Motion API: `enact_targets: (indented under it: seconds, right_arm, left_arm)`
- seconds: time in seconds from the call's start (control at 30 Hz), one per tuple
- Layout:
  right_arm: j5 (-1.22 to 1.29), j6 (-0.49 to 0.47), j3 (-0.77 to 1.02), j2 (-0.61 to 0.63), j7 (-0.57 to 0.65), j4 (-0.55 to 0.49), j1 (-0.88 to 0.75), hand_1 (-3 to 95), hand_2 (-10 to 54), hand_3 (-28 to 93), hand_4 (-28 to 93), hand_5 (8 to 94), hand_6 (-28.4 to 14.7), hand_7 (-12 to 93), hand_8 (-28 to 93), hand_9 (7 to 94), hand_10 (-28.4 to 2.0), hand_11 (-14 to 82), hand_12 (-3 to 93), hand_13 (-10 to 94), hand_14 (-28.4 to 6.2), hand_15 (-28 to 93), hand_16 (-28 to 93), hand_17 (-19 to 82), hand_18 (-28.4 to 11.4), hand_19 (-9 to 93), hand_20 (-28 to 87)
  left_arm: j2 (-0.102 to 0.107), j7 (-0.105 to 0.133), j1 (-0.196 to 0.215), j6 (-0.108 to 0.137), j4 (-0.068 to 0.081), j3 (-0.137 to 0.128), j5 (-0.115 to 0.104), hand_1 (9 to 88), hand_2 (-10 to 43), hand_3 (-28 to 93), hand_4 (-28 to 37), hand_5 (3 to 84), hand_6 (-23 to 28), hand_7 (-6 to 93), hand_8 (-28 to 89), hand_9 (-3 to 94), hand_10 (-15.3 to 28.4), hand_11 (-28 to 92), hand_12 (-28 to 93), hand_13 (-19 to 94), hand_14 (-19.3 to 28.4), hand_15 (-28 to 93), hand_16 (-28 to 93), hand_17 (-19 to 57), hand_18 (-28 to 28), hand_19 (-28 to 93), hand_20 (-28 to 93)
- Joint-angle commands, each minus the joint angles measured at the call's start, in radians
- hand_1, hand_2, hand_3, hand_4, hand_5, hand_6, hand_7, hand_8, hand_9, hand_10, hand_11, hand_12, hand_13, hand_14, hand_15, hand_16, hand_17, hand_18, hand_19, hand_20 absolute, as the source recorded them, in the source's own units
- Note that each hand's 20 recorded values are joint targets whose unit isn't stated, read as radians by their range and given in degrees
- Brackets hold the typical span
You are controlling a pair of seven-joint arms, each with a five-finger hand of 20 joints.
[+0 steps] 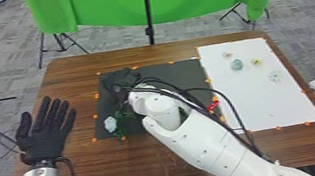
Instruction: Arrange flowers
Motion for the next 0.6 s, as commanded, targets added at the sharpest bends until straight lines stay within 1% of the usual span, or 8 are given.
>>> enact_targets:
  seconds: [0.03,0.13,0.17,0.2,0.23,0.37,0.5,0.6]
  right_arm:
    - [0.006,-0.024,-0.012,0.021,0.033,-0.034,-0.005,41.3,-9.5,86,-28,55.5,-2.8,18,-14,61.6,-15.6,21.3,16.3,52,-15.5,74,24,30,-24.6,93,59]
    - [0.087,-0.037,-0.017,0.069,0.104,-0.091,-0.007,40.1,-9.5,86,-28,53.7,-3.3,17,-14,58.9,-16.2,19.8,15.9,51,-15.7,74,24,29,-24.9,93,58]
    - [0.105,-0.038,-0.013,0.087,0.128,-0.117,-0.011,39.4,-9.5,86,-28,52.3,-3.7,16,-14,56.3,-16.9,19.0,15.8,50,-16.1,74,23,30,-25.0,93,58]
    - [0.133,-0.054,0.0,0.106,0.153,-0.15,-0.019,38.6,-9.5,86,-28,51.0,-4.3,16,-13,52.7,-17.6,18.5,15.8,49,-16.5,74,23,30,-25.3,93,58]
    - [0.176,-0.062,0.01,0.132,0.192,-0.188,-0.02,37.7,-9.5,86,-28,49.7,-4.7,16,-13,49.8,-18.3,18.0,15.8,47,-16.7,75,22,30,-25.5,93,58]
    - [0.326,-0.03,0.103,0.244,0.301,-0.35,-0.071,35.6,-9.5,84,-28,44.6,-6.8,14,-12,41.2,-20.6,17.2,15.5,43,-18.7,74,18,31,-26.1,93,60]
    - [0.376,-0.039,0.216,0.383,0.349,-0.469,-0.145,34.7,-9.5,83,-28,43.4,-7.4,13,-12,40.3,-21.6,16.5,15.1,42,-19.3,73,16,30,-26.4,93,60]
    - [0.404,-0.066,0.3,0.476,0.389,-0.486,-0.19,34.8,-9.5,82,-28,43.7,-7.4,12,-12,40.7,-21.8,14.9,14.5,40,-19.5,65,12,26,-26.2,87,50]
  left_arm:
    - [-0.007,-0.024,-0.001,0.009,0.008,0.005,-0.007,23.9,17.5,75,-28.3,45.2,10.1,9.5,-9,37.5,15.8,19,9,27,15.9,35,-7,-8.7,13.7,36,12]
    - [-0.035,-0.053,0.002,0.011,0.013,-0.007,0.001,23.9,17.5,75,-28.3,45.3,10.1,9.5,-9,37.5,15.9,19,9,27,15.9,35,-7,-8.7,13.7,36,12]
    - [-0.042,-0.054,0.01,0.008,0.012,-0.011,0.004,23.9,17.5,75,-28.3,45.3,10.1,9.6,-9,37.5,15.9,19,9,27,15.9,35,-7,-8.8,13.7,36,12]
    - [-0.049,-0.059,0.019,0.014,0.008,-0.018,0.006,23.9,17.5,75,-28.3,45.3,10.1,9.6,-9,37.5,15.9,19,9,27,15.9,35,-7,-8.8,13.7,36,12]
    - [-0.052,-0.062,0.019,0.011,0.01,-0.021,0.007,23.9,17.5,75,-28.3,45.3,10.1,9.6,-9,37.5,15.9,19,9,27,16.0,35,-7,-8.8,13.8,36,12]
    - [-0.07,-0.073,0.035,0.013,0.009,-0.034,0.01,23.8,17.5,75,-28.3,45.2,10.0,9.6,-9,37.5,15.9,19,9,27,16.0,35,-7,-8.7,13.7,36,12]
    - [-0.076,-0.06,0.059,0.007,0.0,-0.042,0.006,23.5,17.2,75,-28.3,45.1,10.0,9.5,-9,37.5,15.8,19,9,27,15.9,35,-7,-8.7,13.7,36,12]
    - [-0.082,-0.05,0.077,0.007,-0.008,-0.051,0.009,23.3,16.9,75,-28.3,45.0,10.0,9.5,-9,37.4,15.8,19,9,27,15.9,35,-7,-8.7,13.7,36,12]
